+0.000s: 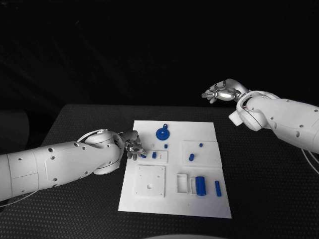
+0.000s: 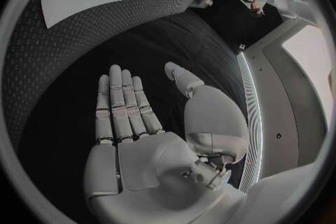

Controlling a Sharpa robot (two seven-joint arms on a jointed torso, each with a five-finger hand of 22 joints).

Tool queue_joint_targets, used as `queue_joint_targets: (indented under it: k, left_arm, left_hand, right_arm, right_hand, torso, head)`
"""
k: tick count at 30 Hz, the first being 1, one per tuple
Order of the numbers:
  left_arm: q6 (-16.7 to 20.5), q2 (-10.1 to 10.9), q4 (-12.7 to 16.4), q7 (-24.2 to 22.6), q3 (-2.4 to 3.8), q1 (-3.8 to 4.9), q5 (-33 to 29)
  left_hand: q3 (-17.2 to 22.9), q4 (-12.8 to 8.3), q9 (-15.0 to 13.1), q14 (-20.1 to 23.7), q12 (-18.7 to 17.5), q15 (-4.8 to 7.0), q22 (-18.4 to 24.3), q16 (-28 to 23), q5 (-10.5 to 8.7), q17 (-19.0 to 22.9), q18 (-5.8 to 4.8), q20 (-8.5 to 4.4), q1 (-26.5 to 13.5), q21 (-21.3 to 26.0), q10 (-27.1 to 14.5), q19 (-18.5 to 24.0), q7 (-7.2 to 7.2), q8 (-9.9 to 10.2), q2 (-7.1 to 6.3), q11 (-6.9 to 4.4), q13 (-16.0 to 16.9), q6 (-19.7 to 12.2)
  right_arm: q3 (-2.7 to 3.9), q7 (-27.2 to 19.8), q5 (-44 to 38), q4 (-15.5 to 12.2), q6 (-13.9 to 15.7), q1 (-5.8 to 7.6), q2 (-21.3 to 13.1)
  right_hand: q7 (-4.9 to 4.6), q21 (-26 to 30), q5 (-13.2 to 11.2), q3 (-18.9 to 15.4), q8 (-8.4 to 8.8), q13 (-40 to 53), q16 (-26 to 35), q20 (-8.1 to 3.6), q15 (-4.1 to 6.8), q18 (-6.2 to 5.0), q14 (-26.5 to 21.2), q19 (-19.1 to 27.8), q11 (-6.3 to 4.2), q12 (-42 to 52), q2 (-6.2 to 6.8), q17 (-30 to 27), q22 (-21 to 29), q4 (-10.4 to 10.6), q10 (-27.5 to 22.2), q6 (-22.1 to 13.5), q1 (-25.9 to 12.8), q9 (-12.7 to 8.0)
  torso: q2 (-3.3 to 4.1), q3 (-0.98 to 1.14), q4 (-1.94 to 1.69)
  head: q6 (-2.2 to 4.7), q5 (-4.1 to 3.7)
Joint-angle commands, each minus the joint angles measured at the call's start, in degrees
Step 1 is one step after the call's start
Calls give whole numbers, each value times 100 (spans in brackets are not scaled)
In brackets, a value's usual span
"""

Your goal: Assemble the parts on the task board

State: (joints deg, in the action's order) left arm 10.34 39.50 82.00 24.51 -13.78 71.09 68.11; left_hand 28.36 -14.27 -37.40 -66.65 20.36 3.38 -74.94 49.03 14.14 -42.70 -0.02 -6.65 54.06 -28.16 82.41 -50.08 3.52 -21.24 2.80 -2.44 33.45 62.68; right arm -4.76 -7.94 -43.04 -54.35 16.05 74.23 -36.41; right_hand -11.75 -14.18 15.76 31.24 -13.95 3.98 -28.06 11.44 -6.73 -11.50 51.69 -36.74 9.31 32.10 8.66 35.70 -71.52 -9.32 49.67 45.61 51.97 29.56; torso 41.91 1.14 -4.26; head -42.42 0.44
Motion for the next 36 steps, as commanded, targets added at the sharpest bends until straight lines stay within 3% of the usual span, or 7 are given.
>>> queue_joint_targets:
  k: [1, 23, 36]
  left_arm:
    - [-54, -12, -22, -2, -2, -4, 82]
    - [-212, -158, -11, -1, -2, -4, 83]
    - [-283, -224, -96, 81, -2, -17, 66]
  left_hand:
    - [20, -5, -8, -25, -1, -10, -137, 17, 40, -9, 2, -145, 58, -23, -1, -28, -60, -36, -14, -27, 9, 99]
    - [12, -13, -19, -44, 3, -9, -135, 22, 115, -19, 2, -147, 45, -41, 18, -34, -66, -34, -36, -32, 31, 122]
    - [-12, 33, -22, -34, -15, -10, -130, 4, 151, -18, 2, -143, -26, -48, 2, -33, -60, -13, -69, -26, 42, 113]
  right_arm:
    - [3, -33, 0, -10, -31, -1, -1]
    - [3, -34, 0, -49, -34, -1, 1]
    - [3, -37, 2, -58, -39, -1, -10]
  right_hand:
    - [-37, 36, 21, -8, -34, -3, 19, 32, -27, -26, 11, -18, -1, -39, 1, 6, -7, -21, 23, -42, -27, -8]
    - [-36, 46, 23, -7, -37, -3, 22, 33, -27, -28, 12, -21, -1, -40, 3, 10, -15, -23, 23, -44, -25, -12]
    - [-37, 52, 25, -7, -38, -3, 23, 33, -27, -29, 12, -22, 0, -41, 4, 12, -19, -23, 23, -45, -24, -14]
  torso:
    - [1, 0, -1]
    - [3, 7, 2]
    - [0, -1, -2]
  head:
    - [5, 5]
    - [-1, -7]
    - [-1, -21]
